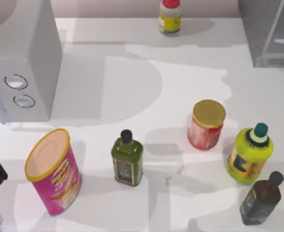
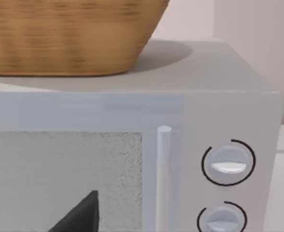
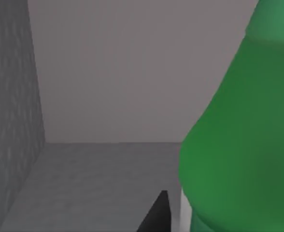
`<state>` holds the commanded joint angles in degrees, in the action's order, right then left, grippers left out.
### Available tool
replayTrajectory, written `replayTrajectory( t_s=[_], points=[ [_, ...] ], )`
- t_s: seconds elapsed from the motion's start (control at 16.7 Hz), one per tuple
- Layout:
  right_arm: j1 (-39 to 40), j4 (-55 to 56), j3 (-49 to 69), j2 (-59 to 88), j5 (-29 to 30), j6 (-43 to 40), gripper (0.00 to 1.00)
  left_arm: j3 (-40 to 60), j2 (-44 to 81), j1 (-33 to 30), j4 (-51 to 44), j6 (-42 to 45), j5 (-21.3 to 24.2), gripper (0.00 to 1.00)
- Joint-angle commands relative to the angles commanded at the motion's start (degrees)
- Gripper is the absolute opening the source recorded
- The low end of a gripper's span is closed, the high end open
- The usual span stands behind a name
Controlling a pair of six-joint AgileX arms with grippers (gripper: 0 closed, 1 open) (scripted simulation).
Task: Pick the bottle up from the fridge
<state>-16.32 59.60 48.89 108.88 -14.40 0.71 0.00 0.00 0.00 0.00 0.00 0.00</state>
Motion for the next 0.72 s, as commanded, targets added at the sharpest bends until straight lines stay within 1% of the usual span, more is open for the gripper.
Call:
replayTrajectory(
  t_s=[0.42,0.54,0.72],
  points=[
    [1.2,-0.2,-0.7,-1.6,0.0,0.1,0.00,0.0,0.0,0.0,0.0,0.0,0.0,1.00],
    [3.2,-0.7,-2.5,-5.9,0.2,0.3,0.00,0.0,0.0,0.0,0.0,0.0,0.0,1.00],
    [7.2,-3.3,-6.9,-16.8,0.8,0.5,0.00,0.0,0.0,0.0,0.0,0.0,0.0,1.00]
  ],
)
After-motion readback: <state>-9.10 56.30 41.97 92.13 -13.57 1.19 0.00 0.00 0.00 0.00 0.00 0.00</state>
